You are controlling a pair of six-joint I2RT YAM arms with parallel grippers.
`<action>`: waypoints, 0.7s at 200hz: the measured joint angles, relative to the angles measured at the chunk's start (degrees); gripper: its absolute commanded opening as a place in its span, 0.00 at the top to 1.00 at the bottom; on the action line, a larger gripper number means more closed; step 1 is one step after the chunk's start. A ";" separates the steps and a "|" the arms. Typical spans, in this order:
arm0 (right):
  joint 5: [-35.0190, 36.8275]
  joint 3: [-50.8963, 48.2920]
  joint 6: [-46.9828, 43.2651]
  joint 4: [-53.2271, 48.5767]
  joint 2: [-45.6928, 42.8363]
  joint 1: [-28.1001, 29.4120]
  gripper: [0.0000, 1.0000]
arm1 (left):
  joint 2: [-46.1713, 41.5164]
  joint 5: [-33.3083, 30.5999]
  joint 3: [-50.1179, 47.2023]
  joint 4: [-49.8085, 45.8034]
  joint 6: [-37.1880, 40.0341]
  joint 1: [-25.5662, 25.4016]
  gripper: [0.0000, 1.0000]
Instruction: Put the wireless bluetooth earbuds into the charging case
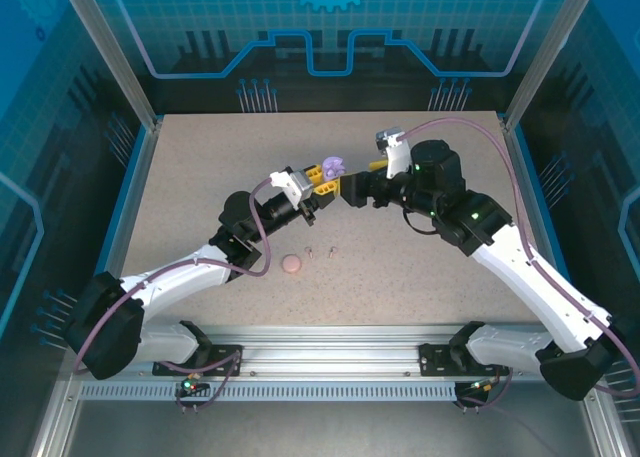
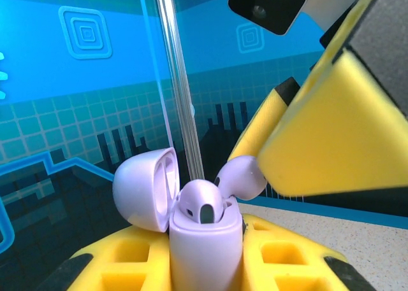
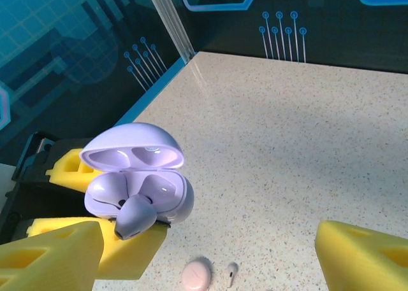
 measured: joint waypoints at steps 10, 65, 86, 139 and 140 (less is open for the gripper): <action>-0.02 0.07 -0.13 -0.09 0.24 0.02 0.13 | 0.00 0.00 0.00 0.00 0.00 0.00 1.00; 0.42 2.05 -1.42 -1.09 1.86 -0.11 0.21 | 0.00 0.00 0.31 0.02 0.00 0.00 1.00; 0.42 2.62 -1.81 -1.55 2.21 -0.66 0.25 | 0.00 0.00 0.33 -0.02 0.00 0.00 1.00; 0.39 2.69 -1.81 -1.95 2.64 -2.43 0.27 | 0.00 -0.02 0.33 0.00 0.00 0.00 1.00; 0.39 2.71 -1.81 -1.97 2.67 -2.45 0.27 | 0.00 -0.02 0.33 0.00 0.00 0.00 1.00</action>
